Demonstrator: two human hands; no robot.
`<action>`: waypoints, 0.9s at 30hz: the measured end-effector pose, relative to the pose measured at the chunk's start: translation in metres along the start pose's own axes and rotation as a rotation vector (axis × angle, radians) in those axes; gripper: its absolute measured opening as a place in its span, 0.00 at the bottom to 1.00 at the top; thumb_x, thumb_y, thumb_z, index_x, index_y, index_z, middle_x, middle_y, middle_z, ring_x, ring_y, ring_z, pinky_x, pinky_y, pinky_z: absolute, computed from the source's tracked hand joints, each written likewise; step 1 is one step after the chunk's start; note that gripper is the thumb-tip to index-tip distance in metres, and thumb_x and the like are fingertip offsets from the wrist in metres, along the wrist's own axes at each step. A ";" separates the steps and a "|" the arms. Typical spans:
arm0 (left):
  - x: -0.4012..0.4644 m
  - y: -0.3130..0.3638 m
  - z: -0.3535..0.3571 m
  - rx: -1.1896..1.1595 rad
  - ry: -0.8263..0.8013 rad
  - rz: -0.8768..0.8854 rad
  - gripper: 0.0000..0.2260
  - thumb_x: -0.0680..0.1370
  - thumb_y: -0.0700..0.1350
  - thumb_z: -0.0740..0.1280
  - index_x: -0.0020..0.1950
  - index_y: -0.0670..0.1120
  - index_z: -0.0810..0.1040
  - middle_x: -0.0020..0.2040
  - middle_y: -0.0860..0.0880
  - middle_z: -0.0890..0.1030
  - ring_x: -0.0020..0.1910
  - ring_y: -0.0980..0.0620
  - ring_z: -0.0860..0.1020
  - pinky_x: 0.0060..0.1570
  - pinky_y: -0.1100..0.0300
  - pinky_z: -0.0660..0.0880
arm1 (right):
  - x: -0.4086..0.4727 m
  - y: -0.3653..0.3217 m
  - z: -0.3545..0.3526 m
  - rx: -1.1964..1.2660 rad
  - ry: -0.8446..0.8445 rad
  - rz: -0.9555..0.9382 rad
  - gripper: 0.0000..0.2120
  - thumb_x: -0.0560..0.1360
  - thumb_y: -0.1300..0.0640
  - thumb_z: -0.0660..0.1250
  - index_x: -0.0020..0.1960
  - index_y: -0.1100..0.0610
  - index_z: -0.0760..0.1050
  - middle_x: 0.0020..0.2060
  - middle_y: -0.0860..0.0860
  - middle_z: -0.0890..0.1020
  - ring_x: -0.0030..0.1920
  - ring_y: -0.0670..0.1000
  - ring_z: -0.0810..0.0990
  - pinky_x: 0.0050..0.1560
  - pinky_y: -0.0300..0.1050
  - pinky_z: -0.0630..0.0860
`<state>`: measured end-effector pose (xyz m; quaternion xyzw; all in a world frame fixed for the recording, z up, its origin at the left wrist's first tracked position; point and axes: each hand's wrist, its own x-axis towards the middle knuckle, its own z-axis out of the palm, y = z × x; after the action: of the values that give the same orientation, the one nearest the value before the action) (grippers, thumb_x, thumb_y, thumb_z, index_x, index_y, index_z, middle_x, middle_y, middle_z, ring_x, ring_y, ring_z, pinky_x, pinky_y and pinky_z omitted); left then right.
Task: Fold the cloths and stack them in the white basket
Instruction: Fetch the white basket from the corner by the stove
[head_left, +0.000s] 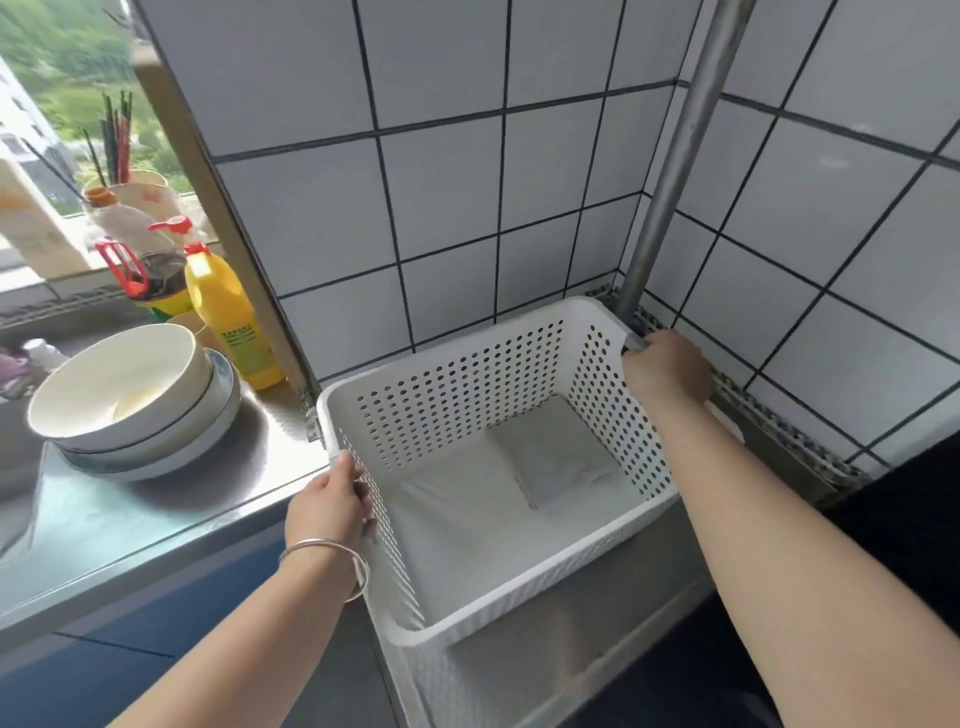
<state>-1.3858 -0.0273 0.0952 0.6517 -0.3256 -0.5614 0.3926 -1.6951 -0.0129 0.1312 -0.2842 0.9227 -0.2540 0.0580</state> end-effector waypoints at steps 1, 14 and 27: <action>0.003 0.004 -0.010 0.002 0.023 0.011 0.16 0.79 0.52 0.59 0.35 0.46 0.72 0.25 0.49 0.69 0.21 0.52 0.65 0.24 0.62 0.64 | -0.009 -0.005 -0.001 -0.006 -0.014 -0.017 0.13 0.74 0.52 0.60 0.51 0.57 0.78 0.47 0.57 0.82 0.45 0.60 0.80 0.45 0.48 0.76; 0.036 0.045 -0.217 0.279 0.041 0.289 0.07 0.81 0.41 0.58 0.51 0.44 0.75 0.32 0.45 0.70 0.13 0.60 0.67 0.14 0.70 0.65 | -0.177 -0.094 0.004 0.015 -0.206 -0.199 0.18 0.77 0.54 0.60 0.63 0.63 0.68 0.59 0.61 0.74 0.56 0.62 0.74 0.55 0.52 0.73; -0.041 0.001 -0.537 0.056 0.351 0.103 0.12 0.80 0.50 0.58 0.45 0.45 0.76 0.32 0.49 0.68 0.27 0.53 0.64 0.23 0.63 0.64 | -0.437 -0.237 0.079 0.042 -0.444 -0.586 0.16 0.78 0.58 0.56 0.63 0.64 0.68 0.58 0.62 0.74 0.57 0.62 0.73 0.55 0.53 0.72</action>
<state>-0.8620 0.0860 0.1482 0.7327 -0.3005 -0.4091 0.4533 -1.1943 0.0264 0.1652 -0.5832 0.7617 -0.2109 0.1876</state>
